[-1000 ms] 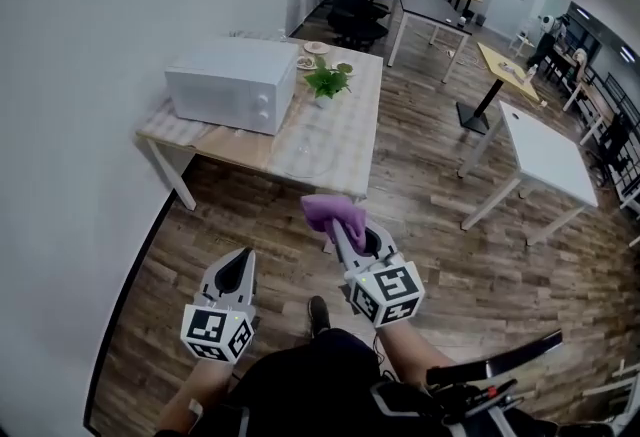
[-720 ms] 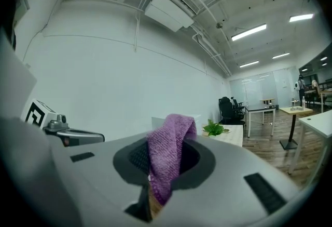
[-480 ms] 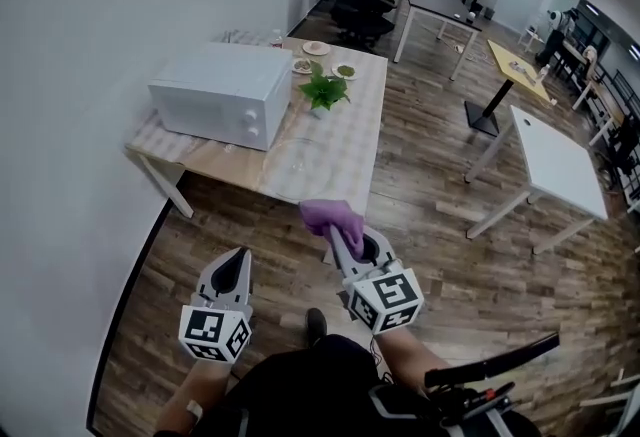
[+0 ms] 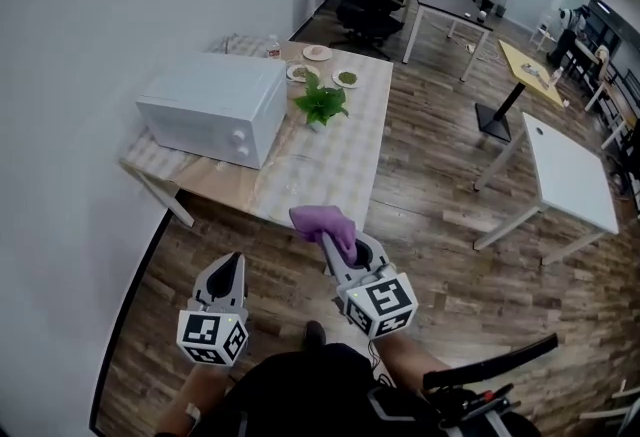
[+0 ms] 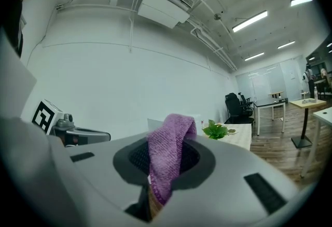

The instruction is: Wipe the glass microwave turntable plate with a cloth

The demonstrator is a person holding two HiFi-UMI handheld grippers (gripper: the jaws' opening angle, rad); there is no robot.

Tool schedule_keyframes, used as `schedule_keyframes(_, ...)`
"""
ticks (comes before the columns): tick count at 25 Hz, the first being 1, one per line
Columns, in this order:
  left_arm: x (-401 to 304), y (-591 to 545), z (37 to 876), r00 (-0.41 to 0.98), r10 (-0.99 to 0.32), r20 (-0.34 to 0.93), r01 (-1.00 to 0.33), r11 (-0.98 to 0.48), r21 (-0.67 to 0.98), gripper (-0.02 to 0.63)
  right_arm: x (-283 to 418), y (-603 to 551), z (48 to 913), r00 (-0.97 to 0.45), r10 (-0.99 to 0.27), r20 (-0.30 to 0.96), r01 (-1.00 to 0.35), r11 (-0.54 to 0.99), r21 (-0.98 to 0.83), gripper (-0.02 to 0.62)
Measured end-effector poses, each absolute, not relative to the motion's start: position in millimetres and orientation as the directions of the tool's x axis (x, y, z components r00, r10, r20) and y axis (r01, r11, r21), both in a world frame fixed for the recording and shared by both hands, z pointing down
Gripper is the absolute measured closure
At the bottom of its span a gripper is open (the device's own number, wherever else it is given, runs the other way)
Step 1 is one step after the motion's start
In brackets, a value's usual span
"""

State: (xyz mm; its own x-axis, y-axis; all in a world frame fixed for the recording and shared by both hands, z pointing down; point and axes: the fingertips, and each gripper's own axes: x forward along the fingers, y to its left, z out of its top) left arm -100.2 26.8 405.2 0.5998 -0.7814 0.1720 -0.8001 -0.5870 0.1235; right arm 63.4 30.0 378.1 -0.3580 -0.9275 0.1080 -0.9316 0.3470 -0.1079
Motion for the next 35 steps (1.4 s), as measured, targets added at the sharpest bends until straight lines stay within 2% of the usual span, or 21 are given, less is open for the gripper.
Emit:
schedule_keyframes(16, -38, -28, 413, 0.598, -0.770, 0.221, -0.800, -0.591, 0.107, 0.598, 132, -32, 395, -0.356, -0.926, 0.128, -0.931, 0.338, -0.141, 0.541)
schedule_keyframes(27, -44, -64, 413, 0.604, -0.766, 0.219, -0.796, -0.592, 0.124, 0.597, 127, -58, 401, -0.348, -0.925, 0.153, -0.935, 0.329, -0.134, 0.541)
schedule_keyframes(35, -58, -104, 412, 0.664, -0.726, 0.182, -0.747, -0.657, 0.104, 0.597, 106, -89, 392, -0.303, -0.941, 0.152, -0.951, 0.287, -0.118, 0.541)
